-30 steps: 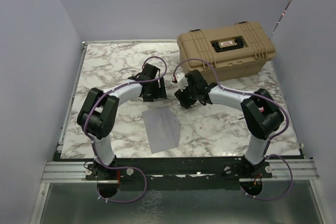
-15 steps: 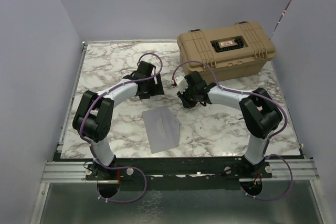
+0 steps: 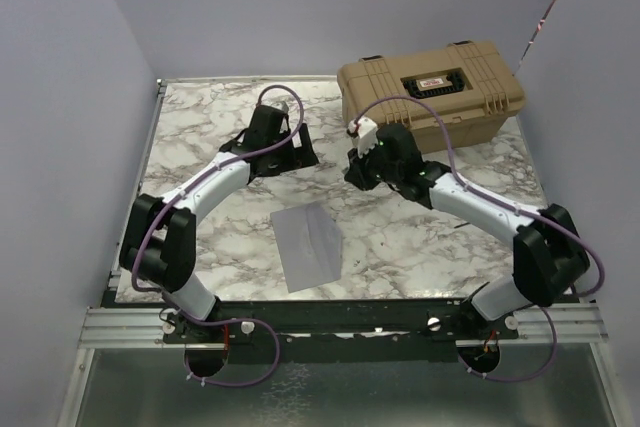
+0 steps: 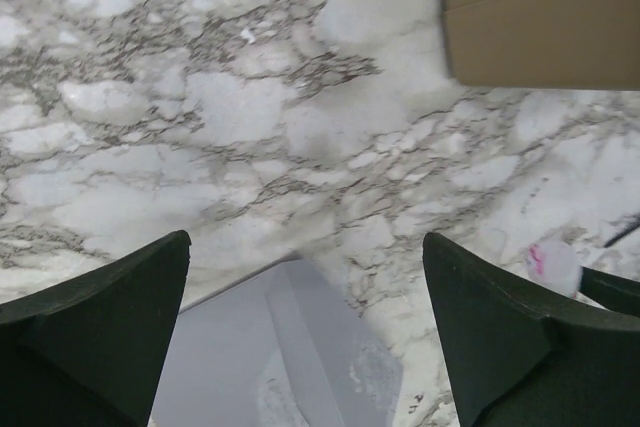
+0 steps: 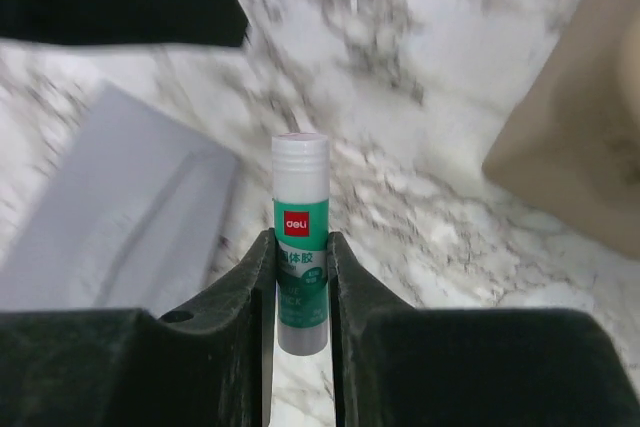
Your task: Place the letter into the envelope and seal it
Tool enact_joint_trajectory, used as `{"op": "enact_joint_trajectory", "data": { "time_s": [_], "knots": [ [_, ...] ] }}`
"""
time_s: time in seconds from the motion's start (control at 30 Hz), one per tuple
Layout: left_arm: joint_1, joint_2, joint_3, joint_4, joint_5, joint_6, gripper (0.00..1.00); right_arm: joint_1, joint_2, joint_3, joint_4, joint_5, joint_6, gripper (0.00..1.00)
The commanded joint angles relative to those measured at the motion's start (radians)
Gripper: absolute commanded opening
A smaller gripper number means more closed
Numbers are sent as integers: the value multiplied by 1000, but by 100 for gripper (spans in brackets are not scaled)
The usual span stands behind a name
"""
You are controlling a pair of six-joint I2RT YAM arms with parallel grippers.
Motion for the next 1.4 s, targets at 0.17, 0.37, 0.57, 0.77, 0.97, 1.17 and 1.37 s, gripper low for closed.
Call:
{"op": "enact_joint_trajectory", "data": {
  "time_s": [0.17,0.37,0.57,0.77,0.97,1.17,1.37],
  "knots": [
    [44,-212,43,311,232,-139,99,5,-213,59,308,-100,428,12],
    [49,-316,31,385,172,-260,99,5,-251,90,440,-61,633,13],
    [49,-399,-2,499,199,-267,99,5,-265,122,457,104,867,14],
    [50,-387,7,496,302,-135,95,5,-180,334,64,325,1114,15],
    [50,-302,14,664,508,-333,84,4,-147,325,154,242,1182,16],
    [50,-291,3,746,558,-380,85,5,-146,309,177,210,1191,16],
    [47,-255,-1,746,602,-421,68,5,-141,304,205,174,1183,16]
  ]
}}
